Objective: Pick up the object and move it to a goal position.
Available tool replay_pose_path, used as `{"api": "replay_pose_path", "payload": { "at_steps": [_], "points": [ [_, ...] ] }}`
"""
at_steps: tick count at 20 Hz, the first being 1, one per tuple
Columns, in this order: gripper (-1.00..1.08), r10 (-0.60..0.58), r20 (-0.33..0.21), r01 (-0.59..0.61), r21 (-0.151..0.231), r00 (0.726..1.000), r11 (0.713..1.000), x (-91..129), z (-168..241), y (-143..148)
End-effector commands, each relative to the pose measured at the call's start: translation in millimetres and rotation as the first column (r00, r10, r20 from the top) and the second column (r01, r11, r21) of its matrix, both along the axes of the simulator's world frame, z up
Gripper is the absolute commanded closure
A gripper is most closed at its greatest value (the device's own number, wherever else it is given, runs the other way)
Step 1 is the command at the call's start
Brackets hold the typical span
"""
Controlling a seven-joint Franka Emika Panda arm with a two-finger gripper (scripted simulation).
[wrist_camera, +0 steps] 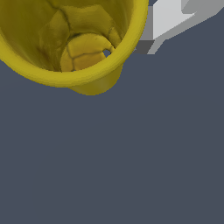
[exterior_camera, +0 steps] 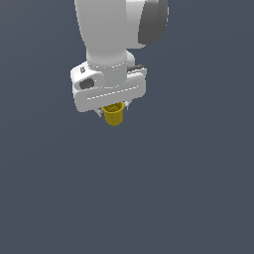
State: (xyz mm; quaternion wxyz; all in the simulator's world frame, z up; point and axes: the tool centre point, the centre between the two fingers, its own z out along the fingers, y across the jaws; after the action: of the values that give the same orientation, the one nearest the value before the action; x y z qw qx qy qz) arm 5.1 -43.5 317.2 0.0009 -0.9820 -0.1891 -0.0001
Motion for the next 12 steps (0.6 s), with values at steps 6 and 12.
{"api": "replay_pose_path", "payload": {
  "at_steps": [6,12],
  "points": [
    [1.08,0.0,0.0,0.0,-0.001,1.0,1.0,15,63,-20],
    [1.08,0.0,0.0,0.0,-0.001,1.0,1.0,26,101,-33]
  ]
}}
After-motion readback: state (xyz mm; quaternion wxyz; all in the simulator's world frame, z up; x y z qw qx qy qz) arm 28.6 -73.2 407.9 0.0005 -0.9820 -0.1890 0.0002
